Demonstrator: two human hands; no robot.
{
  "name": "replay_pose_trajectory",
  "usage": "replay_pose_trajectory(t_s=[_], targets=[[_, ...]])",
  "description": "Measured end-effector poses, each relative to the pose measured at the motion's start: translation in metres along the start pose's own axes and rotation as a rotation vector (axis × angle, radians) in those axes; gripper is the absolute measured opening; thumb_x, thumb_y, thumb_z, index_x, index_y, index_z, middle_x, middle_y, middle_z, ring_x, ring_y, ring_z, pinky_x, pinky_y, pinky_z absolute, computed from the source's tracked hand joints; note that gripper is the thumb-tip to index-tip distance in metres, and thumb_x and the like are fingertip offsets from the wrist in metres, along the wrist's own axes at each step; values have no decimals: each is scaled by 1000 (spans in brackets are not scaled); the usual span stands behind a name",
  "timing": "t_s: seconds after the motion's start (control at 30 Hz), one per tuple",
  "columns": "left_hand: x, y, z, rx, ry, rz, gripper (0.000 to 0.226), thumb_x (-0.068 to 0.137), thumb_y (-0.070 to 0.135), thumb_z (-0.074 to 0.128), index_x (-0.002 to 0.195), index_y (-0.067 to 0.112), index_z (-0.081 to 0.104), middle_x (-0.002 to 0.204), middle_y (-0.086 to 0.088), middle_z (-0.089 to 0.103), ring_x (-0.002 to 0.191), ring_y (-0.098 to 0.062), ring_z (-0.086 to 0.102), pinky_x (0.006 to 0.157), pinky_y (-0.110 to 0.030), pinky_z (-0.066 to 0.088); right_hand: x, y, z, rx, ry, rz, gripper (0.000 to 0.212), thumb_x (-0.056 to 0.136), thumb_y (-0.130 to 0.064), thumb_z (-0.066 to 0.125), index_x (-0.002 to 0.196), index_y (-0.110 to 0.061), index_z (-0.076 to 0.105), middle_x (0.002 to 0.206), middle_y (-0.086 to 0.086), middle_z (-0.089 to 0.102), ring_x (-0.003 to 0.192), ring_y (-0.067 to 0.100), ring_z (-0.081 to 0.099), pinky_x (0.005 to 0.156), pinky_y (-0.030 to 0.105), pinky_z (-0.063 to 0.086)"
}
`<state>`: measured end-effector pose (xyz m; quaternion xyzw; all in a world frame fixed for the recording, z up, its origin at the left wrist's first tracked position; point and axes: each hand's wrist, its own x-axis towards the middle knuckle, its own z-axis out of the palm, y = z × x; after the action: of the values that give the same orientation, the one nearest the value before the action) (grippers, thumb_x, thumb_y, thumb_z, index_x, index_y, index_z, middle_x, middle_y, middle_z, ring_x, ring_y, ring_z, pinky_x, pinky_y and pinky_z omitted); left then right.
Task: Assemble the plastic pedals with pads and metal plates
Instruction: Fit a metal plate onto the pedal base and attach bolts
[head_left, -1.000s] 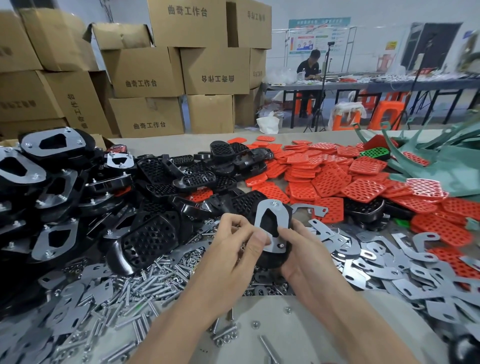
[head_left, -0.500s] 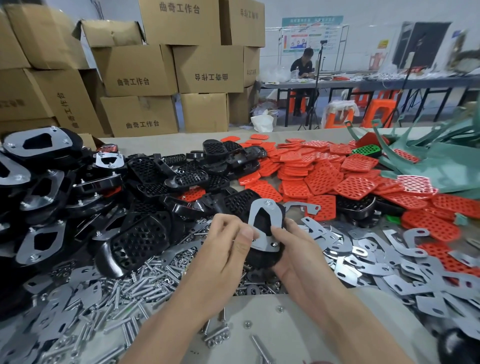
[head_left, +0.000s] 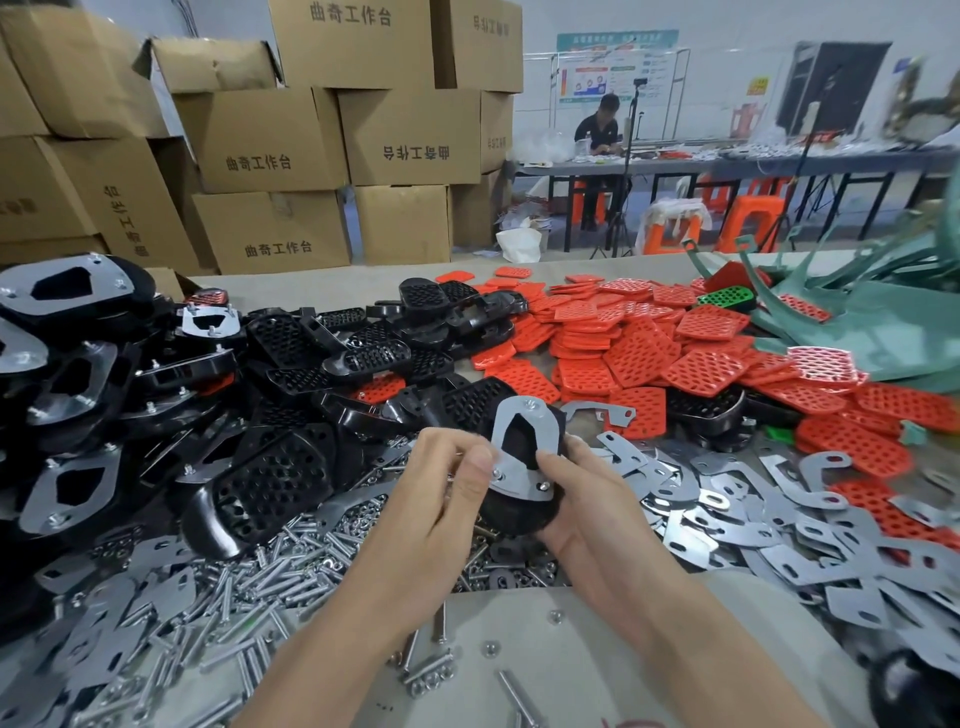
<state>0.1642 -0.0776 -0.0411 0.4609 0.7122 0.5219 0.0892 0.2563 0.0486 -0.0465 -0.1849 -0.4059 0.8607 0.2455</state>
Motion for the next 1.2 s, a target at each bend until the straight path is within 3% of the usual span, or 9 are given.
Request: replay_pose_trajectory(t_s=[0.1,0.23,0.4,0.6,0.7,0.8,0.87,1.0,1.2], targets=[[0,1,1,54,-50,14,50,94,70,26,105,43,67,110,20,46,100,-2,58,76,-7,39,0,0,0,-51,7,-3,31,106,-5,45,134,-5,56,112,19,76,93,30,74,88,53,57],[-1,0,0,1,-25,5,33,94,69,38,116,53,55,115,25,53,107,1,58,80,-8,43,1,0,-3,-39,22,13,30,106,-7,44,134,-8,57,119,22,73,114,47,67,74,47,57],[4,-6,6,205,49,89,5,99,40,55,95,39,59,107,21,49,102,-1,57,72,-11,43,3,3,-7,-55,-14,-8,27,106,-5,46,130,-8,58,112,18,76,105,35,74,93,53,58],[0,-5,4,191,79,112,16,102,40,48,112,50,53,115,27,54,103,4,59,75,-11,47,7,5,-10,-33,-26,-31,29,105,-6,45,129,-11,61,113,15,77,100,30,75,90,50,59],[1,-3,6,295,125,89,19,94,58,45,100,42,54,109,25,53,99,3,60,77,-24,54,5,7,-9,-147,-11,-70,28,104,-13,51,127,-24,62,110,10,78,98,30,76,86,50,60],[0,-2,7,441,167,137,23,95,52,46,96,34,60,102,20,53,86,-3,62,72,-35,55,1,10,-7,-375,18,-204,28,98,-28,58,118,-48,62,114,-6,76,102,20,75,85,46,59],[0,-2,7,505,172,207,20,97,43,45,99,32,62,100,18,53,85,-5,60,66,-37,56,-1,11,-6,-519,15,-317,34,105,-25,53,121,-55,57,119,-17,72,113,6,68,94,34,54],[1,-2,8,521,145,338,17,95,15,54,106,26,61,104,15,54,96,-7,56,69,-36,54,-6,11,-2,-617,-18,-446,37,108,-15,49,132,-43,52,117,-23,70,111,-7,63,85,8,48],[0,-8,7,505,212,146,20,94,59,42,94,41,49,94,25,51,97,3,52,73,-25,51,-5,13,-1,-637,33,-525,36,106,-18,53,137,-37,50,123,-19,69,119,-7,60,88,5,44]])
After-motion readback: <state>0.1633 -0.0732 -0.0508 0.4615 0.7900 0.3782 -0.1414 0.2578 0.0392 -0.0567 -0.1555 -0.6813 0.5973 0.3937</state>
